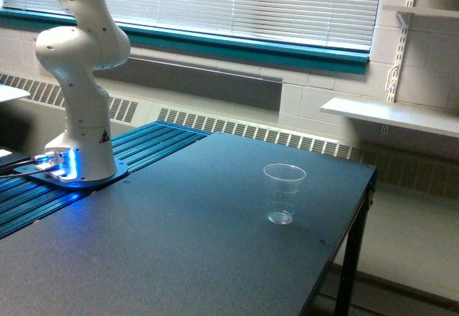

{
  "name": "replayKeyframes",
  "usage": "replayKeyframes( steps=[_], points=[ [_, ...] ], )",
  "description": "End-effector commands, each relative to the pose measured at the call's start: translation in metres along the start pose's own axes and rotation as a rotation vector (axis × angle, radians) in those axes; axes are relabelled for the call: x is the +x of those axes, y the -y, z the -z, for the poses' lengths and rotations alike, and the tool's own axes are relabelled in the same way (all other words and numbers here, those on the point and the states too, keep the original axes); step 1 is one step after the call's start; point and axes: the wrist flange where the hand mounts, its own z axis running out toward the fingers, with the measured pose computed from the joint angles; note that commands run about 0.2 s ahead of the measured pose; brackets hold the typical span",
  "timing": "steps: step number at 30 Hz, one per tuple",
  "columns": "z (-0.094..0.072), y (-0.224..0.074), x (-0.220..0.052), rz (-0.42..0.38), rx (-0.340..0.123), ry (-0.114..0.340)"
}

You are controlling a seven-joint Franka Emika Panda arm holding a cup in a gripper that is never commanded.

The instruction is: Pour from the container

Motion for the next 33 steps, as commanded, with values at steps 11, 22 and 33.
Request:
replayKeyframes(
  steps=[11, 22, 33],
  points=[
    [0.001, -0.015, -0.022, -0.103, -0.073, 0.003],
    [-0.013, -0.001, -0.085, -0.127, -0.078, 0.09],
    [-0.041, -0.017, -0.17, -0.121, -0.145, 0.194]
  ],
)
